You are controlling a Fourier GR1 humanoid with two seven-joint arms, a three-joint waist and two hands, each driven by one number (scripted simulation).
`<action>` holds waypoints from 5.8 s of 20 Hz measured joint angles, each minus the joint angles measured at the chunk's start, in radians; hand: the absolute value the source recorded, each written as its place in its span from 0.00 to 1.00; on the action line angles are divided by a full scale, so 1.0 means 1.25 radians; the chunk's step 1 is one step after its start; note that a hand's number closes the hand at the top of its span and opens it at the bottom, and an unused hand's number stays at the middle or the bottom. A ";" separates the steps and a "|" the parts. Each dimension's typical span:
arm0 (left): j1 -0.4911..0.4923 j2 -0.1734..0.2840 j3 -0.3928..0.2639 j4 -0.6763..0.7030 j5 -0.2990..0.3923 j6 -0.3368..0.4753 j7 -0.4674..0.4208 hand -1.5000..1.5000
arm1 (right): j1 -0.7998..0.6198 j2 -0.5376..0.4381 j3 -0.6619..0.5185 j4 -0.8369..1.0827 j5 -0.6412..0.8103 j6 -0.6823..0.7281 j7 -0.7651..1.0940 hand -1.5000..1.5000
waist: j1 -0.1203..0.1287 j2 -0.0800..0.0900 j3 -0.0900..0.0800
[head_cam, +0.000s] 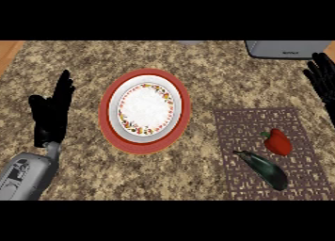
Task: Pick the eggplant from the placemat and place it in the plate
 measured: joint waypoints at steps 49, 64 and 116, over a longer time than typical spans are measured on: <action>0.183 -0.046 0.085 0.037 -0.020 -0.282 -0.229 0.50 | 0.077 -0.086 0.302 -0.129 0.532 0.342 0.428 0.00 | -0.007 0.023 0.013; 0.184 -0.092 0.136 0.046 -0.080 -0.318 -0.229 0.50 | 0.062 0.029 0.285 0.042 0.735 0.396 0.338 0.00 | -0.007 0.022 0.012; 0.188 -0.131 0.215 0.045 -0.135 -0.383 -0.223 0.50 | 0.043 0.257 0.172 -0.351 0.991 0.055 0.273 1.00 | -0.008 0.022 0.013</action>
